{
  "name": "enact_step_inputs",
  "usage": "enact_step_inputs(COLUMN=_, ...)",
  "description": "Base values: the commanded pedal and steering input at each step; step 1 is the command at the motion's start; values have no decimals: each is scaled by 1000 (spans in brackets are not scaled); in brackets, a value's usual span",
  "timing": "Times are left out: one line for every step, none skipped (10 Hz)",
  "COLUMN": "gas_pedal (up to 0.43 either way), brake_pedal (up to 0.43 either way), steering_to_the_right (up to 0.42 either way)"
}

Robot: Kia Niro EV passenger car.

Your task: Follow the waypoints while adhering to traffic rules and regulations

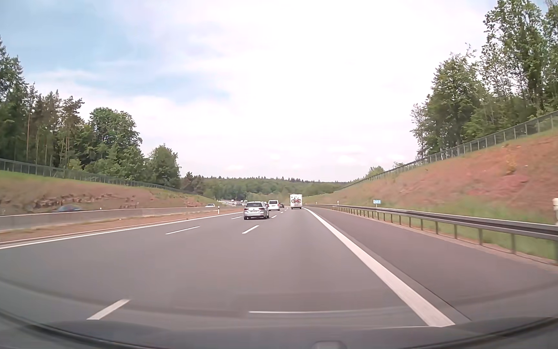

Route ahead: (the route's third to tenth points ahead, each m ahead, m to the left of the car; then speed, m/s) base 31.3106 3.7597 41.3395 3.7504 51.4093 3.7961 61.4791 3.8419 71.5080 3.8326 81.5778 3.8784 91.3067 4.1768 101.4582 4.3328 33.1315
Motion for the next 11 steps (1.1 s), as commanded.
enact_step_inputs(gas_pedal=28, brake_pedal=0, steering_to_the_right=-2)
enact_step_inputs(gas_pedal=169, brake_pedal=0, steering_to_the_right=-2)
enact_step_inputs(gas_pedal=311, brake_pedal=0, steering_to_the_right=-1)
enact_step_inputs(gas_pedal=311, brake_pedal=0, steering_to_the_right=1)
enact_step_inputs(gas_pedal=287, brake_pedal=0, steering_to_the_right=2)
enact_step_inputs(gas_pedal=248, brake_pedal=0, steering_to_the_right=2)
enact_step_inputs(gas_pedal=220, brake_pedal=0, steering_to_the_right=2)
enact_step_inputs(gas_pedal=197, brake_pedal=0, steering_to_the_right=3)
enact_step_inputs(gas_pedal=189, brake_pedal=0, steering_to_the_right=3)
enact_step_inputs(gas_pedal=157, brake_pedal=0, steering_to_the_right=3)
enact_step_inputs(gas_pedal=138, brake_pedal=0, steering_to_the_right=2)
